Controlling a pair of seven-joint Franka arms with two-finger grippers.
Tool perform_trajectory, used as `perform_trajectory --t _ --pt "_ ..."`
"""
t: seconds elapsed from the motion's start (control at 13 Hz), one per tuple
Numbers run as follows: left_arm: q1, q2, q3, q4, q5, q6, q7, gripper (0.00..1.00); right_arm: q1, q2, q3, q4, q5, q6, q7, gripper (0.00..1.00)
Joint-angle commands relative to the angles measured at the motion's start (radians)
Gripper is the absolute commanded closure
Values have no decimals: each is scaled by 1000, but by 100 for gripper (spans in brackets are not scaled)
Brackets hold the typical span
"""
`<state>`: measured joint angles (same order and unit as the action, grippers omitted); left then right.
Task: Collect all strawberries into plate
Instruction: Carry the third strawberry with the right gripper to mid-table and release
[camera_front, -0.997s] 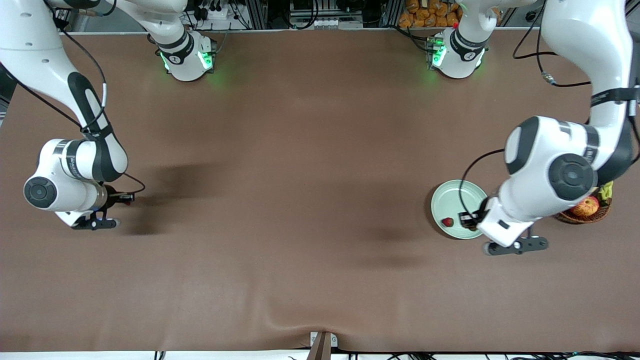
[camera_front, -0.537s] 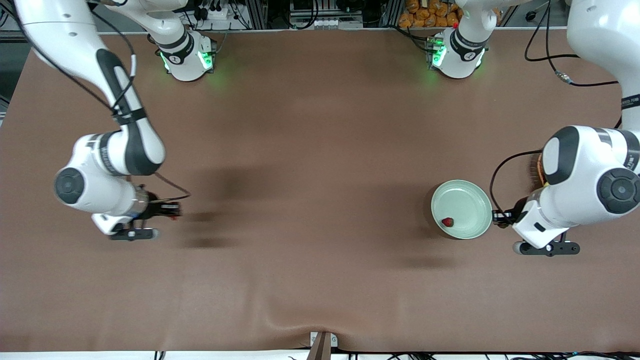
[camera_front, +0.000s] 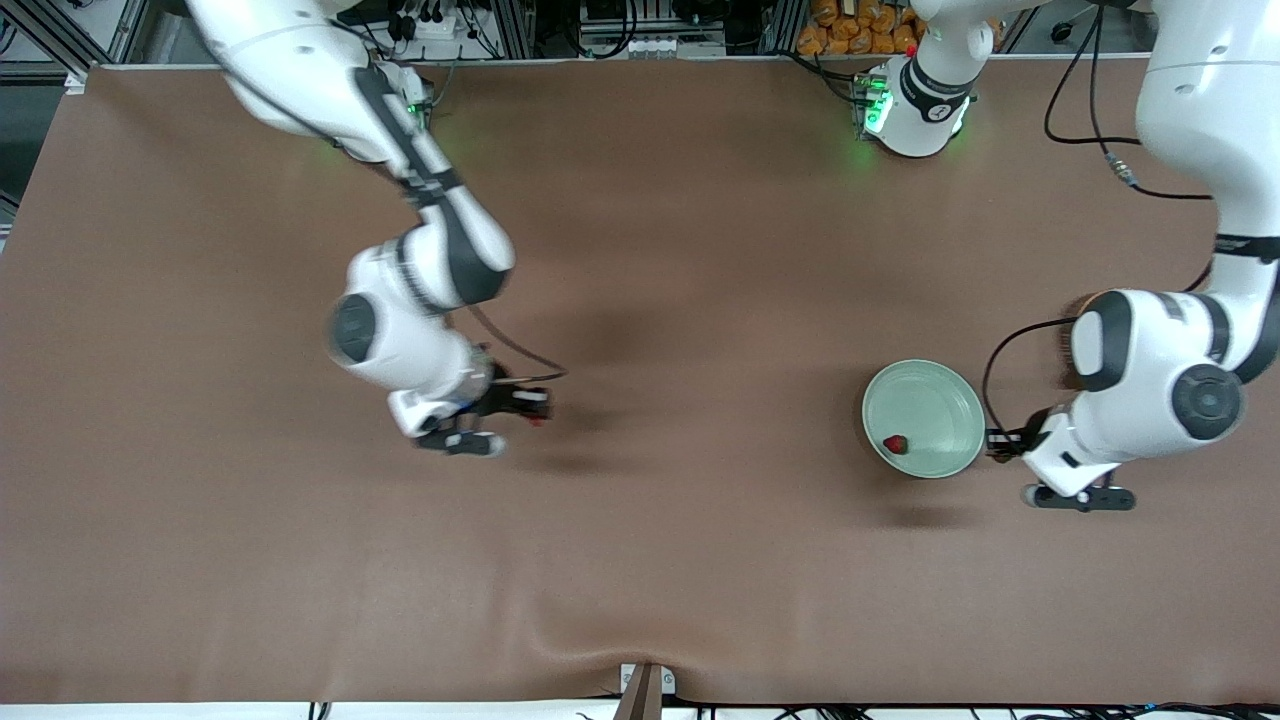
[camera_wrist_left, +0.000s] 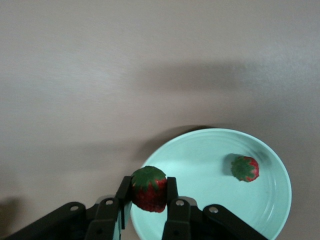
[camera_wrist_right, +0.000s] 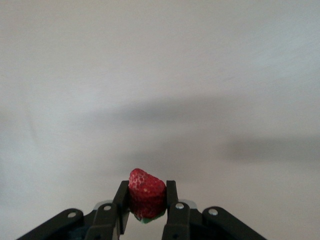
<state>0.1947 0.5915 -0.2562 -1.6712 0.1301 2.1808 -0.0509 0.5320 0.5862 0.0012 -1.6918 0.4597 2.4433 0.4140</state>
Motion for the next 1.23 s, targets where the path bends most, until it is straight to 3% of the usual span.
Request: perform_trajectory --t 0.0,0.23,0.31,0.38,0.46,0.54,0.77,0.92,1.0,1.07,1.15 --pt "-23 -4 -1 -47 -15 31 -44 100 109 111 -26 113 25 49 147 89" --pt "-61 2 -1 -97 -15 59 -142 100 173 174 -26 182 27 72 161 89" --pt "-64 4 -1 -119 -10 83 -162 94 187 191 -26 201 28 92 161 88" --pt "-63 5 -1 -140 -7 115 -165 71 198 207 -26 213 30 114 172 88" --pt "-64 4 0 -147 -7 125 -170 20 207 224 -26 225 37 140 202 88" --pt "-67 -7 -1 -150 -6 123 -178 0 223 242 -26 244 37 163 222 87" --pt "-86 -61 -40 -162 -6 102 -309 0 253 280 -26 264 39 198 249 84" --pt "-106 -76 -78 -151 -6 76 -398 0 270 293 -26 262 39 223 249 69" --pt "-113 -78 -99 -147 -6 76 -438 0 272 294 -26 262 39 224 247 46" --pt "-130 -78 -118 -144 -6 76 -486 0 272 293 -26 262 34 223 244 11" --pt "-153 -75 -130 -133 -6 76 -530 0 261 279 -27 262 24 223 235 0"
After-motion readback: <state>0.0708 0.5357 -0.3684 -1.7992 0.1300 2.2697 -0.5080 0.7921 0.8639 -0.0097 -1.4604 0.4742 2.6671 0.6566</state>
